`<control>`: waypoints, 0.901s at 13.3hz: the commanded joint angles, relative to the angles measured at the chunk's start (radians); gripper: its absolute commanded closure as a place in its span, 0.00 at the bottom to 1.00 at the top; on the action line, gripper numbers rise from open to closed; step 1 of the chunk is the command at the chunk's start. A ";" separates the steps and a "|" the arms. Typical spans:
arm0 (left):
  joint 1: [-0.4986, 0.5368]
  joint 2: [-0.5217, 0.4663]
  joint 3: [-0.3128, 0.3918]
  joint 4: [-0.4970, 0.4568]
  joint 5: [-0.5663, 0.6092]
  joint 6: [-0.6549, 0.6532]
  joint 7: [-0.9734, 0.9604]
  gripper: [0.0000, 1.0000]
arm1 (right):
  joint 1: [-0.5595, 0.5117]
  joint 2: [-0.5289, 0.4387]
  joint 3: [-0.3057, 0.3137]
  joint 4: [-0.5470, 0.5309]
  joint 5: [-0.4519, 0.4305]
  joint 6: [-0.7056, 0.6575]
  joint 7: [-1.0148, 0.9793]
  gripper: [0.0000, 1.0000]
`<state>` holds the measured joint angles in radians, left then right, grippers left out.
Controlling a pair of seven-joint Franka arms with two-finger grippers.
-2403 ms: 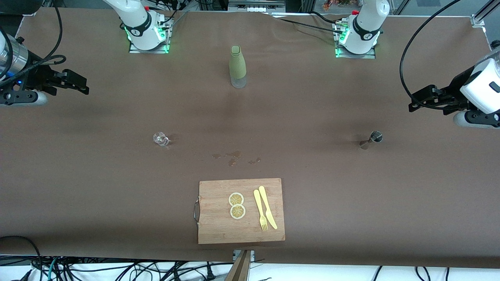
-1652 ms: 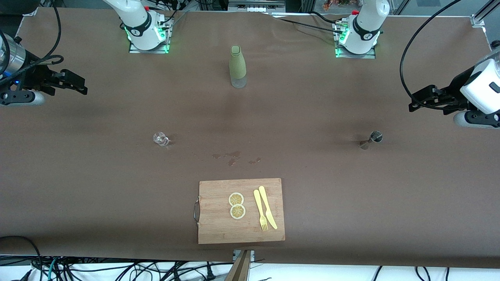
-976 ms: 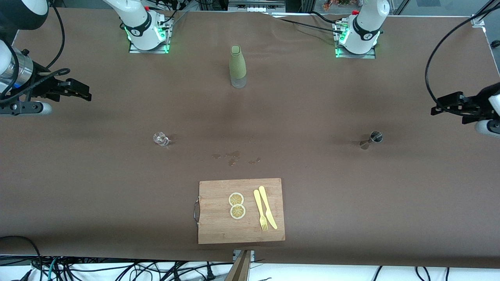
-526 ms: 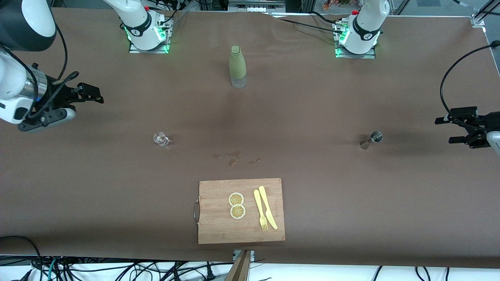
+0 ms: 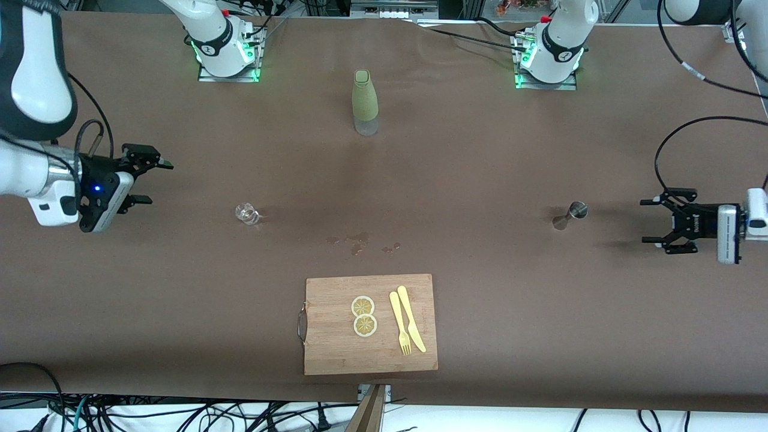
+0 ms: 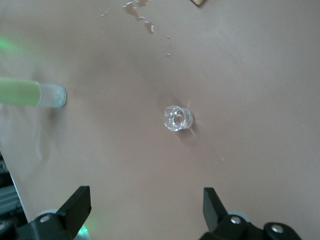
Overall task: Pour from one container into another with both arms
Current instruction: 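Reach the right gripper to the glass cup while the left gripper reaches the jigger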
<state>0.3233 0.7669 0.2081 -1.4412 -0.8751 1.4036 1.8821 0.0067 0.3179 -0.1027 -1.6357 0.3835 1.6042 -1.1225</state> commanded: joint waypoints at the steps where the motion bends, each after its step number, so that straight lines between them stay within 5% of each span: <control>1: 0.020 0.122 0.001 -0.013 -0.140 -0.020 0.288 0.00 | -0.043 0.064 0.006 -0.001 0.081 0.022 -0.259 0.00; 5: 0.019 0.236 0.001 -0.031 -0.280 -0.020 0.559 0.00 | -0.080 0.073 0.006 -0.189 0.228 0.166 -0.604 0.00; 8: 0.011 0.258 -0.004 -0.058 -0.320 -0.020 0.659 0.00 | -0.090 0.107 0.006 -0.330 0.430 0.278 -0.903 0.00; 12: 0.005 0.261 -0.026 -0.061 -0.327 -0.047 0.775 0.00 | -0.111 0.252 0.006 -0.365 0.728 0.276 -1.273 0.00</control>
<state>0.3354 1.0392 0.1842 -1.4737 -1.1706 1.3590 2.5420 -0.0850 0.5159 -0.1051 -1.9949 1.0082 1.8820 -2.2530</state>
